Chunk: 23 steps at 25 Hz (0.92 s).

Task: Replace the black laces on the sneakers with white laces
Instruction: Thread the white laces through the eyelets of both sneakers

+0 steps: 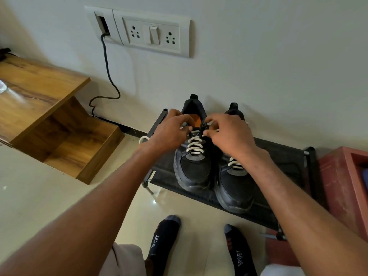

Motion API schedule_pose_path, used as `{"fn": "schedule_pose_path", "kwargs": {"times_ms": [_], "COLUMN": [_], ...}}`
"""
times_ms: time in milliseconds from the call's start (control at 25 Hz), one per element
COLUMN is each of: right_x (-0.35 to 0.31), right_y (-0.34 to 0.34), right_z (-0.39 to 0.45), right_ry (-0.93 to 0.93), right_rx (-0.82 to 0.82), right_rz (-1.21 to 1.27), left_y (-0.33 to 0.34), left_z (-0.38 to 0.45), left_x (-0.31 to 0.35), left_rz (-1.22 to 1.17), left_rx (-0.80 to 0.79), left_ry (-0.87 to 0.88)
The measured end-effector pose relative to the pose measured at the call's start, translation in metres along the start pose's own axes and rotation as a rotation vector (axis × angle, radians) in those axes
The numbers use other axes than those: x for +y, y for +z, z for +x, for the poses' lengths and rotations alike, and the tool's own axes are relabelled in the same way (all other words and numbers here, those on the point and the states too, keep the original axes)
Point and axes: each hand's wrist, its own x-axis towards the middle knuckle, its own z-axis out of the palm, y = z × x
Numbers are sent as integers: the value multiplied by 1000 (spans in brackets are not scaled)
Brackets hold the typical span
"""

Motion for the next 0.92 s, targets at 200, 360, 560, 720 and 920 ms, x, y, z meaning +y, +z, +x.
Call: {"fn": "schedule_pose_path", "kwargs": {"times_ms": [200, 360, 560, 720, 920], "right_x": [6, 0, -14, -25, -32], "right_y": [-4, -21, -37, -20, -11], "right_z": [4, 2, -3, 2, 7], "right_ry": [62, 141, 77, 88, 292], "right_rx": [-83, -371, -529, -294, -220], "right_rz": [-68, 408, 964, 946, 1135], "left_y": [-9, -11, -14, -20, -16], "left_z": [-4, -6, -2, -13, -17], "left_x": [-2, 7, 16, 30, 37], "left_rz": [-2, 83, -275, -827, -1073], "left_rx": [67, 118, 276, 151, -83], "left_ry": [0, 11, -130, -376, -395]}}
